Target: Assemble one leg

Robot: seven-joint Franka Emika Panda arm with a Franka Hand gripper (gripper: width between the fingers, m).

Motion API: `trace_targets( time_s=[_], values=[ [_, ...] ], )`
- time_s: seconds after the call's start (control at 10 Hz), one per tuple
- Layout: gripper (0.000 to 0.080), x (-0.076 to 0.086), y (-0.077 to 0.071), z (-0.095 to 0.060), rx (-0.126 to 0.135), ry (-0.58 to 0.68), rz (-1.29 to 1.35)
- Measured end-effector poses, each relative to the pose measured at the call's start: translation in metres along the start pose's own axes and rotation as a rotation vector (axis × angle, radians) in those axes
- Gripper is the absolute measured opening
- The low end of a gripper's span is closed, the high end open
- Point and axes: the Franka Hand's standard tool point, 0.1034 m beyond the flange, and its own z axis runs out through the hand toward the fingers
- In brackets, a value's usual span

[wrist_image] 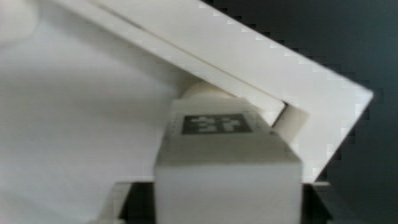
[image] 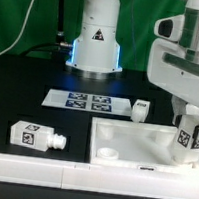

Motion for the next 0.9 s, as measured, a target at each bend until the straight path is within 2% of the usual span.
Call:
trace_targets(
  time_s=[0.1,0.2,0.4,0.5,0.6,0.8,0.9],
  values=[
    [0.0285,0.0009,-0.0004,0.0004,0.012,-0.008,0.195],
    [0.0286,0.0025,-0.0017,0.0006,0.036,-0.015,0.351],
    [0.0287,0.0013,-0.0023,0.0008,0.126,-0.03,0.603],
    [0.0287,0.0015,-0.0009,0.0011,0.15,-0.037,0.633],
    [0.0287,0.0021,-0.0007,0.0013,0.158,-0.04,0.663],
    [0.0287,0.0018,-0.0006,0.0016,0.157,-0.035,0.611],
    [0.0491,0.0015,-0.0005,0.0024,0.156,-0.035,0.608]
  ],
)
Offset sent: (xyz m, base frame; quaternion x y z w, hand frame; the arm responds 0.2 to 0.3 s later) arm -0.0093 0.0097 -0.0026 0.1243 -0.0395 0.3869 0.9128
